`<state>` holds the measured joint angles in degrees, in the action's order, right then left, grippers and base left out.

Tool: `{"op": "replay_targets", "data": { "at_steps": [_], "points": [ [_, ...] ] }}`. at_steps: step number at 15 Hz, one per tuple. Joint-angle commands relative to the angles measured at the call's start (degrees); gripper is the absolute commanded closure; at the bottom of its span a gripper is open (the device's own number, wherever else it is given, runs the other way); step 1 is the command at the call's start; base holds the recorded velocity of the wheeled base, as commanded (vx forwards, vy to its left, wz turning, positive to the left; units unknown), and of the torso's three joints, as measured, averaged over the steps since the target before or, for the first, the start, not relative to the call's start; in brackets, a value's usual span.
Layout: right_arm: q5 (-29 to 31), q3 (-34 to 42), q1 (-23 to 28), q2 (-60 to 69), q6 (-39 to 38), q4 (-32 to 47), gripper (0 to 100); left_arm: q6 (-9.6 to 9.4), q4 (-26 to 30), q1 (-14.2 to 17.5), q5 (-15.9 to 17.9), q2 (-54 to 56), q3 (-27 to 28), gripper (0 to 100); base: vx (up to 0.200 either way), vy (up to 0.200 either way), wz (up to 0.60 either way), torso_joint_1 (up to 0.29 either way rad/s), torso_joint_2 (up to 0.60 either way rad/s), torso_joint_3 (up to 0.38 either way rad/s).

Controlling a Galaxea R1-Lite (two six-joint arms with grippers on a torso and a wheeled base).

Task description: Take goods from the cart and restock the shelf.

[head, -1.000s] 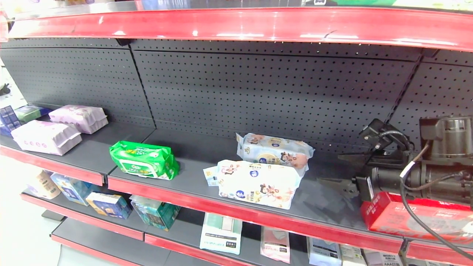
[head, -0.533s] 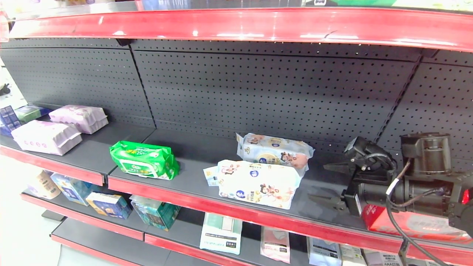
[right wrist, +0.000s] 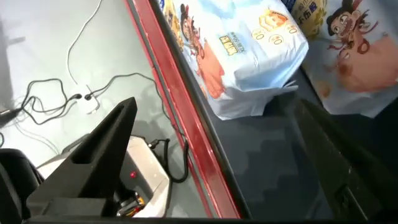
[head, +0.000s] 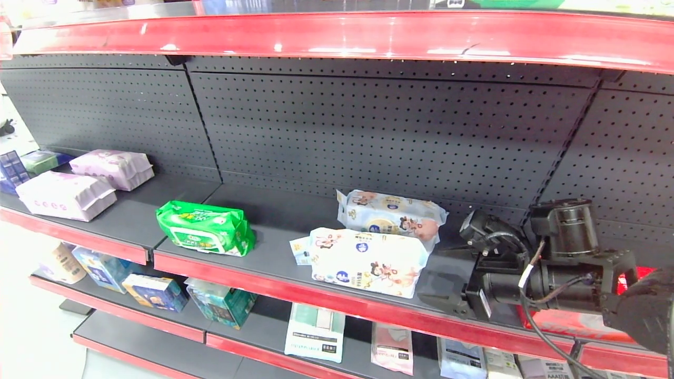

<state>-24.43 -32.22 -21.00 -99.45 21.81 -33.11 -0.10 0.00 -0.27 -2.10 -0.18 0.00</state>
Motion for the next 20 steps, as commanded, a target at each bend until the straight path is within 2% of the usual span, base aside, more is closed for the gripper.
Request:
{"op": "replay_targets", "data": {
  "at_steps": [1, 7, 9, 11, 12, 13, 14, 15, 18, 20],
  "points": [
    [0.00, -2.23, -0.18, -4.08, -0.01, -1.34, 0, 0.01, 0.00, 0.00, -0.01, -0.08, 0.00, 0, 0.000, 0.000, 0.00, 0.000, 0.00, 0.000],
    [0.44, -3.38, 0.00, -2.41, 0.08, -6.97, 0, 0.01, 0.00, 0.00, -0.01, -0.08, 0.00, 0, 0.000, 0.000, 0.00, 0.000, 0.00, 0.000],
    [1.49, -2.76, 1.93, 1.28, -1.86, -6.97, 0, 0.01, 0.00, 0.00, -0.01, -0.08, 0.00, 0, 0.000, 0.000, 0.00, 0.000, 0.00, 0.000],
    [6.68, -2.58, 2.72, 7.87, -9.77, -6.09, 0, 0.01, 0.00, 0.00, -0.01, -0.08, 0.00, 0, 0.000, 0.000, 0.00, 0.000, 0.00, 0.000],
    [11.69, -1.79, 2.55, 9.01, -12.67, -6.00, 0, 0.01, 0.00, 0.00, -0.01, -0.08, 0.00, 0, 0.000, 0.000, 0.00, 0.000, 0.00, 0.000],
    [14.76, -0.39, 2.46, 9.36, -13.37, -6.00, 0, 0.01, 0.00, 0.00, -0.01, -0.08, 0.00, 0, 0.000, 0.000, 0.00, 0.000, 0.00, 0.000],
    [14.76, -0.39, 2.46, 9.36, -13.37, -6.00, 0, 0.01, 0.00, 0.00, -0.01, -0.08, 0.00, 0, 0.000, 0.000, 0.00, 0.000, 0.00, 0.000],
    [16.70, 1.63, 1.23, 9.36, -16.54, -5.74, 0, 0.01, 0.00, 0.00, -0.01, -0.08, 0.00, 0, 0.000, 0.000, 0.00, 0.000, 0.00, 0.000],
    [18.80, 1.81, 0.17, 9.89, -20.49, 1.47, 0, 0.01, 0.00, 0.00, -0.01, -0.08, 0.00, 0, 0.000, 0.000, 0.00, 0.000, 0.00, 0.000],
    [27.77, 1.02, 1.32, 14.72, -24.36, 3.58, 0, 0.01, 0.00, 0.00, -0.01, -0.08, 0.00, 0, 0.000, 0.000, 0.00, 0.000, 0.00, 0.000]
  ]
}}
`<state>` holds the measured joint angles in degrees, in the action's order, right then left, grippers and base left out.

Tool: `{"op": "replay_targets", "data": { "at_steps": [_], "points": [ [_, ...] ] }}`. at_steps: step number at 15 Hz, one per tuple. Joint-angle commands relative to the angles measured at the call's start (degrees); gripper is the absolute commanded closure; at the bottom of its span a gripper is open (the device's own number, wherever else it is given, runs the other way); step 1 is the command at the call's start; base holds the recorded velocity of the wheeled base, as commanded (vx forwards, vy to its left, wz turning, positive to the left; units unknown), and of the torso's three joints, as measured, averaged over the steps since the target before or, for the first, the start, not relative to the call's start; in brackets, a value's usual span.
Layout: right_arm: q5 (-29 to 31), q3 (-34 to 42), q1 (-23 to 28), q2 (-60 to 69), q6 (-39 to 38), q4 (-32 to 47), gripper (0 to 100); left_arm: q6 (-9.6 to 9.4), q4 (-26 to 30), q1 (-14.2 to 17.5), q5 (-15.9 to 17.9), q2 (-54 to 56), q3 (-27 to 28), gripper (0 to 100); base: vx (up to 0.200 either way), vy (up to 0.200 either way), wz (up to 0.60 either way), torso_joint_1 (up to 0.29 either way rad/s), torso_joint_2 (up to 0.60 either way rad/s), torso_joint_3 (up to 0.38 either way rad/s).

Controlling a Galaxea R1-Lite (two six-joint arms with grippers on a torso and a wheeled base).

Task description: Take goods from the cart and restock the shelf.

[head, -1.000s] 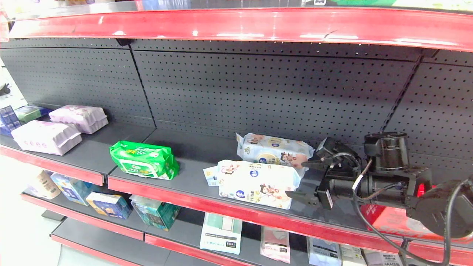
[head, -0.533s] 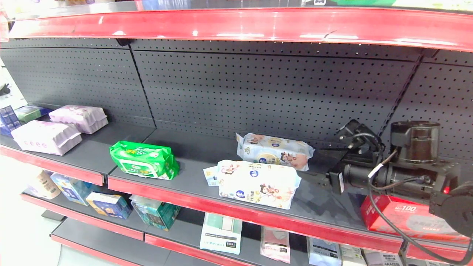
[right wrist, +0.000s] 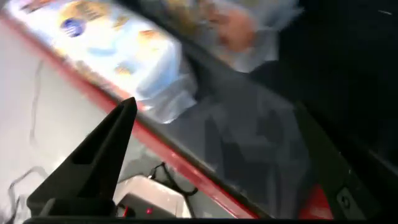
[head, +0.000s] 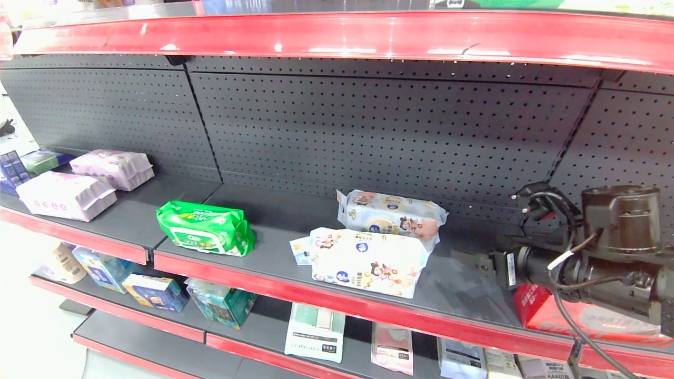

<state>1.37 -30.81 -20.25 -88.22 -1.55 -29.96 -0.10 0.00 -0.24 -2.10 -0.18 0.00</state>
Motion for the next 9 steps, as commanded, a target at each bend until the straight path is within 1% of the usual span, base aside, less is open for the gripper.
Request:
{"op": "replay_targets", "data": {
  "at_steps": [1, 2, 3, 4, 5, 6, 7, 8, 9],
  "points": [
    [4.00, -0.40, 1.62, 5.43, -0.91, 0.43, 0, 0.01, 0.00, -0.02, -0.01, -0.08, 0.00, 0, 0.000, 0.000, 0.00, 0.000, 0.00, 0.000],
    [6.11, 1.10, 4.96, 11.23, 0.67, 0.70, 0, 0.01, 0.00, -0.02, -0.01, -0.08, 0.00, 0, 0.000, 0.000, 0.00, 0.000, 0.00, 0.000],
    [5.67, 2.50, 10.40, 16.42, 3.31, 2.19, 0, 0.01, 0.00, -0.02, -0.01, -0.08, 0.00, 0, 0.000, 0.000, 0.00, 0.000, 0.00, 0.000],
    [4.08, 3.12, 14.89, 21.69, 4.98, 5.88, 0, 0.01, 0.00, -0.02, -0.01, -0.08, 0.00, 0, 0.000, 0.000, 0.00, 0.000, 0.00, 0.000],
    [1.80, 3.74, 17.96, 27.58, 5.85, 11.77, 0, 0.01, 0.00, -0.02, -0.01, -0.08, 0.00, 0, 0.000, 0.000, 0.00, 0.000, 0.00, 0.000],
    [1.80, 3.74, 17.96, 27.58, 5.85, 11.77, 0, 0.01, 0.00, -0.02, -0.01, -0.08, 0.00, 0, 0.000, 0.000, 0.00, 0.000, 0.00, 0.000],
    [0.66, 5.84, 21.83, 37.25, 6.91, 19.86, 0, 0.01, 0.00, -0.02, -0.01, -0.08, 0.00, 0, 0.000, 0.000, 0.00, 0.000, 0.00, 0.000],
    [0.57, 8.13, 23.50, 43.66, 6.73, 21.53, 0, 0.01, 0.00, -0.02, -0.01, -0.08, 0.00, 0, 0.000, 0.000, 0.00, 0.000, 0.00, 0.000],
    [0.48, 8.22, 23.50, 44.10, 6.65, 21.61, 0, 0.01, 0.00, -0.02, -0.01, -0.08, 0.00, 0, 0.000, 0.000, 0.00, 0.000, 0.00, 0.000]
  ]
}}
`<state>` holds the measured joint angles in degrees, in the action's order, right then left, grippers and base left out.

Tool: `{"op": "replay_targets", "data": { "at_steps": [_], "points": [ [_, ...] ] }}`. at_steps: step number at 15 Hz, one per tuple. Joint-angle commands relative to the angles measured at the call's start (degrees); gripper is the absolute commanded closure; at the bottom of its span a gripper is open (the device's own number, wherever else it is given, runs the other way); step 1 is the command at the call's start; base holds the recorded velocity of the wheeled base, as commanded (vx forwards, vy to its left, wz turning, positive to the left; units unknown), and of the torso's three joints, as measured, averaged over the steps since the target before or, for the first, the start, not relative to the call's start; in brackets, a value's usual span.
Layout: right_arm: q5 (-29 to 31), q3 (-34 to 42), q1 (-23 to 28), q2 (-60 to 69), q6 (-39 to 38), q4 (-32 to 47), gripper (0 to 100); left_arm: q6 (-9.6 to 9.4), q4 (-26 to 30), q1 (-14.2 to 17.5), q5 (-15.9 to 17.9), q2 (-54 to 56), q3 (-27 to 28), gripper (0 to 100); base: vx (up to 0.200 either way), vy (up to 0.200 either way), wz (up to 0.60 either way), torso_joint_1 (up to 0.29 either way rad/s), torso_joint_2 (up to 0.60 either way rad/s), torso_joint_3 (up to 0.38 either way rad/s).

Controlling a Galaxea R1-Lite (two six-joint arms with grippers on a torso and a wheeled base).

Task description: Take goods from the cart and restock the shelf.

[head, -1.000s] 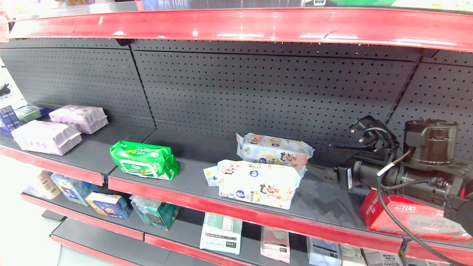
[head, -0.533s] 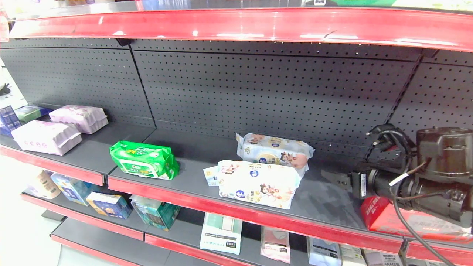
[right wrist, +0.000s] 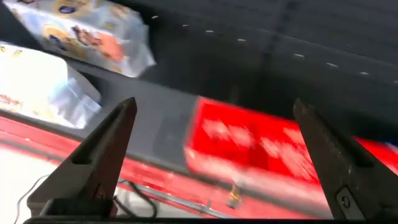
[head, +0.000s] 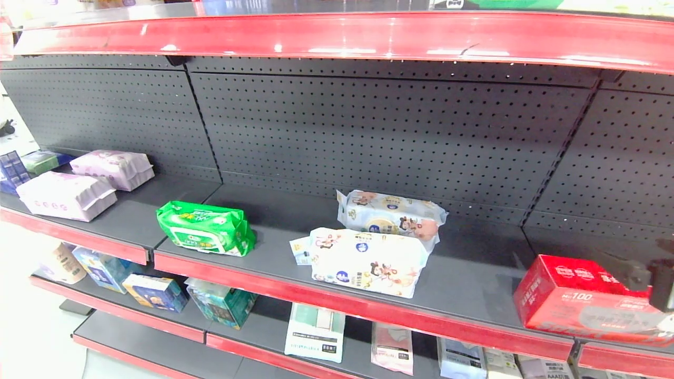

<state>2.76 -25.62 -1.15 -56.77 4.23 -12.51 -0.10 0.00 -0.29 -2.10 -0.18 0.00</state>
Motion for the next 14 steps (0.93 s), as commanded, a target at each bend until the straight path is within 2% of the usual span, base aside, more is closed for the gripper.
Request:
{"op": "replay_targets", "data": {
  "at_steps": [1, 8, 9, 10, 14],
  "points": [
    [-2.05, 9.28, 3.96, 21.26, 0.34, 4.33, 0, 0.01, 0.00, 0.03, -0.01, -0.08, 0.00, 0, 0.000, 0.000, 0.00, 0.000, 0.00, 0.000],
    [-2.05, 25.45, 3.08, 47.72, -0.28, 4.69, 0, 0.01, 0.00, 0.03, -0.01, -0.08, 0.00, 0, 0.000, 0.000, 0.00, 0.000, 0.00, 0.000],
    [-2.05, 25.62, 3.08, 48.60, -0.10, 5.12, 0, 0.01, 0.00, 0.03, -0.01, -0.08, 0.00, 0, 0.000, 0.000, 0.00, 0.000, 0.00, 0.000],
    [-2.58, 24.31, 1.67, 55.98, -0.54, 12.95, 0, 0.01, 0.00, 0.03, -0.01, -0.08, 0.00, 0, 0.000, 0.000, 0.00, 0.000, 0.00, 0.000],
    [-2.67, 25.54, 1.23, 56.77, -3.88, 12.60, 0, 0.01, 0.00, -0.06, -0.01, -0.08, 0.00, 0, 0.000, 0.000, 0.00, 0.000, 0.00, 0.000]
  ]
}}
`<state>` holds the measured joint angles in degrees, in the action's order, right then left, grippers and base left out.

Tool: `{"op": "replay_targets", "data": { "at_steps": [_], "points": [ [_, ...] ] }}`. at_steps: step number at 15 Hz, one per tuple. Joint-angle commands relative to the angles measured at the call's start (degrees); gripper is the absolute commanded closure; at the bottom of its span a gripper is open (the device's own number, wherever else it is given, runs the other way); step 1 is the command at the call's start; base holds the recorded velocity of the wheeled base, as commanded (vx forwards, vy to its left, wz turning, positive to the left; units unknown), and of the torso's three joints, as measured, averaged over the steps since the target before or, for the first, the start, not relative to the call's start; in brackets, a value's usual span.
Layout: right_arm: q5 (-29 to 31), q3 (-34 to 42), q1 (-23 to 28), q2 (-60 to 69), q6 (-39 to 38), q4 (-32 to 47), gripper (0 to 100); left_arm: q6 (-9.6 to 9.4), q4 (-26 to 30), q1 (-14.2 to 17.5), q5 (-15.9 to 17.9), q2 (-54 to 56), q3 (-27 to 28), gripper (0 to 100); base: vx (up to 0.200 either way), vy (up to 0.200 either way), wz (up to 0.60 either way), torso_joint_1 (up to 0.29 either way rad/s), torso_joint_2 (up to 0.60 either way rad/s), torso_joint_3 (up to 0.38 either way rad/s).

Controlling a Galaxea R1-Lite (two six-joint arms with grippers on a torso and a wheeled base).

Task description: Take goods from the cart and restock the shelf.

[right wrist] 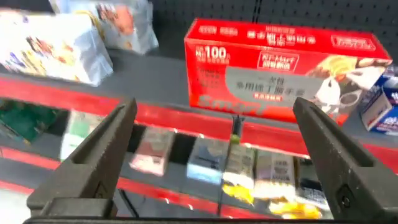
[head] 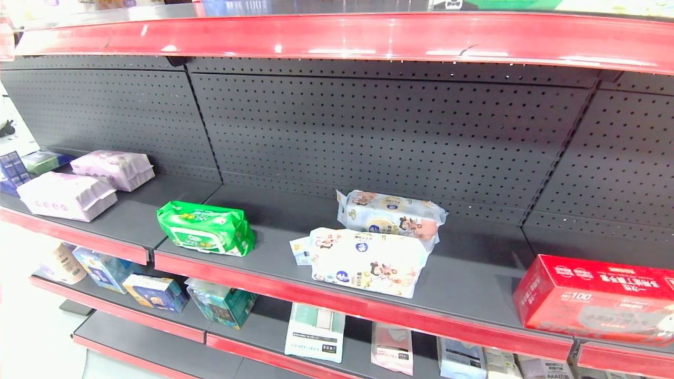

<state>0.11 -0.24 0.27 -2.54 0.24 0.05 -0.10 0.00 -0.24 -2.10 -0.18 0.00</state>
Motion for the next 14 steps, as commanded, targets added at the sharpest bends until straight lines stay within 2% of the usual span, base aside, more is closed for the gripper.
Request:
{"op": "replay_targets", "data": {
  "at_steps": [1, 7, 14],
  "points": [
    [-0.02, 0.16, -0.18, 2.54, -0.16, 0.04, 0, -0.08, 0.00, -0.02, 0.08, -0.08, 0.00, 0, 0.000, 0.000, 0.00, 0.000, 0.00, 0.000],
    [0.24, 0.16, -0.18, 2.54, -0.07, 0.04, 0, -0.17, 0.00, -0.02, 0.16, -0.08, 0.00, 0, 0.000, 0.000, 0.00, 0.000, 0.00, 0.000],
    [0.07, 0.16, -0.18, 2.54, -0.24, 0.04, 0, -0.17, 0.00, -0.02, 0.16, -0.17, 0.00, 0, 0.000, 0.000, -0.60, 0.005, 0.00, 0.002]
  ]
}}
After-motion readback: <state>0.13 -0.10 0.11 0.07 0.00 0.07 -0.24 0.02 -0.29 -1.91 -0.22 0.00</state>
